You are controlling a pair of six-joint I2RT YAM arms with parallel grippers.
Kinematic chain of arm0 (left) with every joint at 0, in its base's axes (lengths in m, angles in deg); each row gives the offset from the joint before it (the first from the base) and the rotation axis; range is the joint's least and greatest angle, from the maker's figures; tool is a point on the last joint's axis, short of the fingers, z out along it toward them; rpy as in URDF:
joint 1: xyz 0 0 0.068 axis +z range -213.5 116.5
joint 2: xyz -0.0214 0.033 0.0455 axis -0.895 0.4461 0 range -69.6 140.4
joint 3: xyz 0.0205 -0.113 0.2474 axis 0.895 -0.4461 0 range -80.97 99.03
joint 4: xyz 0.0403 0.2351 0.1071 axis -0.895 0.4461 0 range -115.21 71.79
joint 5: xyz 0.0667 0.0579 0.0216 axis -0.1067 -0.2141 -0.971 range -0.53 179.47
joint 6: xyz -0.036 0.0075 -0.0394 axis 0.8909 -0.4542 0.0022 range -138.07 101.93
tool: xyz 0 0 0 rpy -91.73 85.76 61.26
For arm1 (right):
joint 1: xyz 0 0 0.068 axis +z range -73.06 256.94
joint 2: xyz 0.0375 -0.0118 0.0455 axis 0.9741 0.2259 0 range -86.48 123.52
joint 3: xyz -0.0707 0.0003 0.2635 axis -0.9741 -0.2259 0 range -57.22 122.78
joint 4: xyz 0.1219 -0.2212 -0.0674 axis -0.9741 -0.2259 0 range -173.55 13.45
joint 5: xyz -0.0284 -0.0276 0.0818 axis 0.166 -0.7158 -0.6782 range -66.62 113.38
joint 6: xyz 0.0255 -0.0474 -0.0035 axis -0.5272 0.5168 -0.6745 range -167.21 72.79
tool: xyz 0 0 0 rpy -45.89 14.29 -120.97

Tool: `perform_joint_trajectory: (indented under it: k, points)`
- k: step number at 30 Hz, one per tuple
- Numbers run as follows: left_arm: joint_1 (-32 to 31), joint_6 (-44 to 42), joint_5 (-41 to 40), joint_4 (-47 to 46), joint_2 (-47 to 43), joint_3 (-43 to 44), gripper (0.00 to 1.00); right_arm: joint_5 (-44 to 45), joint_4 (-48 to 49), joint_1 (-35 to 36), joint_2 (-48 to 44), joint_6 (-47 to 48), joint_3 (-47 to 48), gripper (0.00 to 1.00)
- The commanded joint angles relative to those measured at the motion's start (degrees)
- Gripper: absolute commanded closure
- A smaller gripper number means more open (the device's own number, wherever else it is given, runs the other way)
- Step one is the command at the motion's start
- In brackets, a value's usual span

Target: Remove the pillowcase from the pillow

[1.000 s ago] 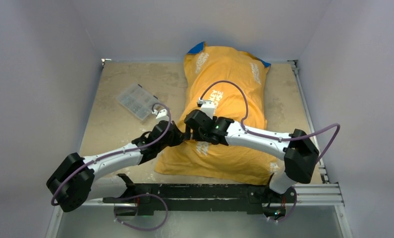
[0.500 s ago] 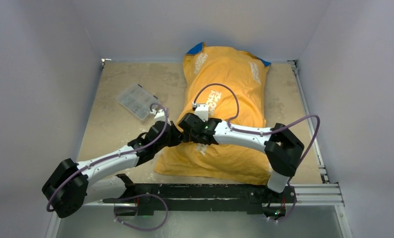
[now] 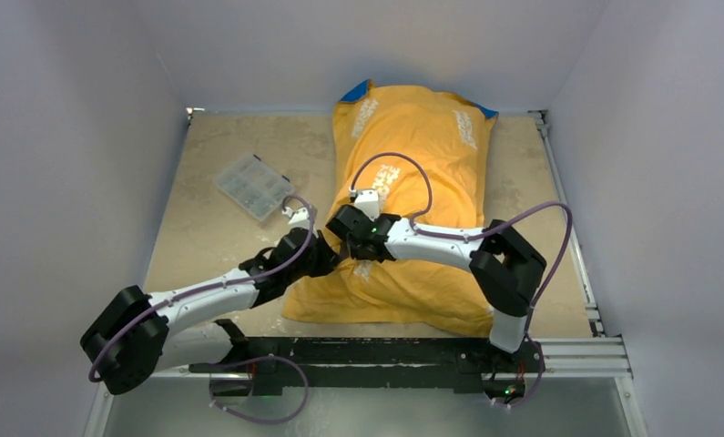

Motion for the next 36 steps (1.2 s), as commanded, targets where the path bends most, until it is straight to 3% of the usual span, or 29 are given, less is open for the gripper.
perform_joint_trajectory:
  k: [1, 9, 15, 19, 31, 36]
  points:
    - [-2.8, -0.3, 0.9, -2.9, 1.1, -0.1, 1.0, 0.9, 3.0, -3.6, 0.3, 5.0, -0.9, 1.0]
    - [-9.0, 0.9, -1.6, -2.9, 1.9, 0.7, 1.0, -1.7, 10.0, -7.4, -9.5, 8.2, -1.0, 1.0]
    - [-14.0, 1.8, -4.4, -1.4, 0.7, 0.8, 1.0, -6.5, 21.6, -14.1, -21.4, 10.9, -3.6, 1.0]
    - [-15.9, 1.5, -6.5, 0.1, 0.9, 1.2, 1.0, -7.0, 24.2, -15.6, -23.3, 10.8, -2.9, 1.0]
    - [-17.0, 2.2, -16.8, 1.7, 3.3, 0.1, 1.0, -21.5, 33.3, -17.9, -34.1, 13.1, -3.1, 1.0]
    - [-17.0, 2.7, -17.2, -0.5, 6.9, -0.8, 1.0, -24.6, 36.2, -19.3, -39.1, 12.8, -3.5, 1.0]
